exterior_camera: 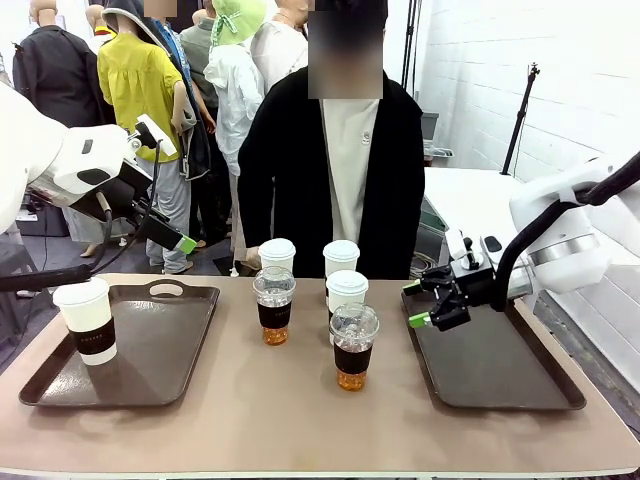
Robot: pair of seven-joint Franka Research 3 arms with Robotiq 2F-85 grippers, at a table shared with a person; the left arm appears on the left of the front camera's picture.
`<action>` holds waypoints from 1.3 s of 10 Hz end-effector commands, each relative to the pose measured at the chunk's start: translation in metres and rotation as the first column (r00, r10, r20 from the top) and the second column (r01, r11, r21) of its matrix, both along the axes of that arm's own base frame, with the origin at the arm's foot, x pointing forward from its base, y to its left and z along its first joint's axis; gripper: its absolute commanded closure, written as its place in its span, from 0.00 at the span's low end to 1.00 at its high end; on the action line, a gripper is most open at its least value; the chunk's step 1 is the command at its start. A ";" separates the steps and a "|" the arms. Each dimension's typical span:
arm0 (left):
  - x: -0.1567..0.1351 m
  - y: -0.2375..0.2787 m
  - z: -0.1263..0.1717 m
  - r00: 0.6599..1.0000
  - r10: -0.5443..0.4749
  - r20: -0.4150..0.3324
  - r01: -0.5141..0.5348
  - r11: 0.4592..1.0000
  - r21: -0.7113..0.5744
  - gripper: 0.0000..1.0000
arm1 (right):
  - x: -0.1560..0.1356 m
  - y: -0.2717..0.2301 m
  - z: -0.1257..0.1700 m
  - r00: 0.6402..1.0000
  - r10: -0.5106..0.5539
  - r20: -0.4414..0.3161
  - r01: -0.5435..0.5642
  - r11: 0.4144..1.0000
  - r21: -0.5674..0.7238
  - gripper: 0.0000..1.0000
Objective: Distribute the coffee onto the tray.
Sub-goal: Pick up one iced Americano and place it on the right Handle tray.
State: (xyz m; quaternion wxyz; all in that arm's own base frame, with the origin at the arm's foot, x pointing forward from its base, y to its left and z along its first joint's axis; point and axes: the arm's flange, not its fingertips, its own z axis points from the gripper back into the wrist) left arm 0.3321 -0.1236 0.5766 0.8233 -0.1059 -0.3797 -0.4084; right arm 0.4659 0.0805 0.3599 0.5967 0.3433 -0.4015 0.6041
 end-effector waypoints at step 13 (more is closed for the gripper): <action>0.000 0.000 -0.001 1.000 0.000 -0.001 0.000 1.000 -0.001 0.00 | 0.023 0.019 -0.049 0.997 0.058 -0.048 -0.054 0.995 0.078 0.00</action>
